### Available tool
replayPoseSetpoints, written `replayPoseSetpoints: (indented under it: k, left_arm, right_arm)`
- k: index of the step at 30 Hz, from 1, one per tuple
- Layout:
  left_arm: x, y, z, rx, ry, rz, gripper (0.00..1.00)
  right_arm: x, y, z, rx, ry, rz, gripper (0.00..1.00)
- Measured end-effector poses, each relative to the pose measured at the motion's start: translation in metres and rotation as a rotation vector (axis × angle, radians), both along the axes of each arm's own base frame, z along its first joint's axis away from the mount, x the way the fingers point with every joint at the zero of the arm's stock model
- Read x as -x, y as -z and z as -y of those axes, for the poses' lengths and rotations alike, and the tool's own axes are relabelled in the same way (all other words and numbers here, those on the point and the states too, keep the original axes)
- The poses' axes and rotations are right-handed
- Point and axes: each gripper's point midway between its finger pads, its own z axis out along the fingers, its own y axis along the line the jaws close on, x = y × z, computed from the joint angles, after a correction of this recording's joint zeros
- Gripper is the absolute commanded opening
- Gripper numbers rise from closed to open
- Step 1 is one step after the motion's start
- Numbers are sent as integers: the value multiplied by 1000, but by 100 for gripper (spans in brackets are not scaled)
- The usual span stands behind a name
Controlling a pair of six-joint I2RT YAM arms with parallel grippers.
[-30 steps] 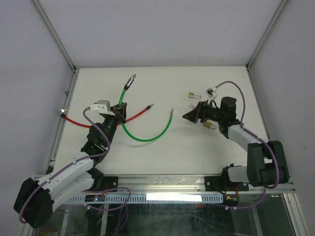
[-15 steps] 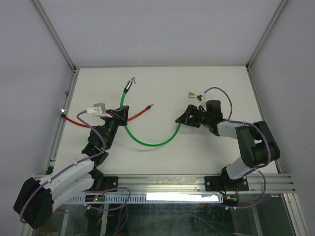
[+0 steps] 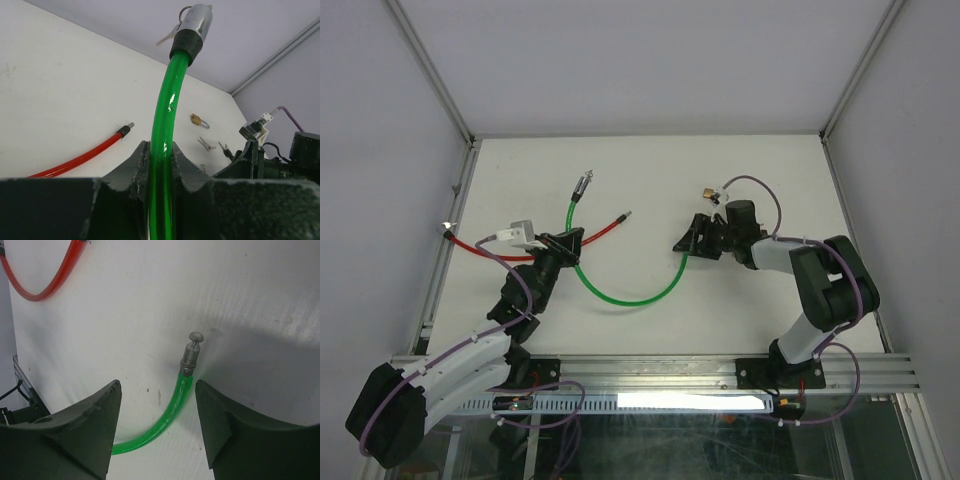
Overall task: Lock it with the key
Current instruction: Lock the lock at the center of the board.
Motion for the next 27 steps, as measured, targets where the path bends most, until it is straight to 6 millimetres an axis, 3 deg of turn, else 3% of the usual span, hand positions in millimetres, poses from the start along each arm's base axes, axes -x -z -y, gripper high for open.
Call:
replayPoseSetpoints:
  k: [5,14,23,24,27]
  left_arm:
    - [2,-1,-3,26,-12,7,0]
    - [3,4,-9,49,-42,10,0]
    - [1,27,-17,40,-87,-22,0]
    - [1,28,-17,43,-89,-23,0]
    - [-1,30,-16,51,-91,-26,0]
  right_arm:
    - [-3,0,1,12,10,7,55]
    - [-2,4,-5,-16,-6,-23,52]
    - [-1,5,-15,-87,-25,-69,50]
    - [-1,6,-16,-91,-25,-71,45]
    - [-1,7,-18,-101,-23,-89,44]
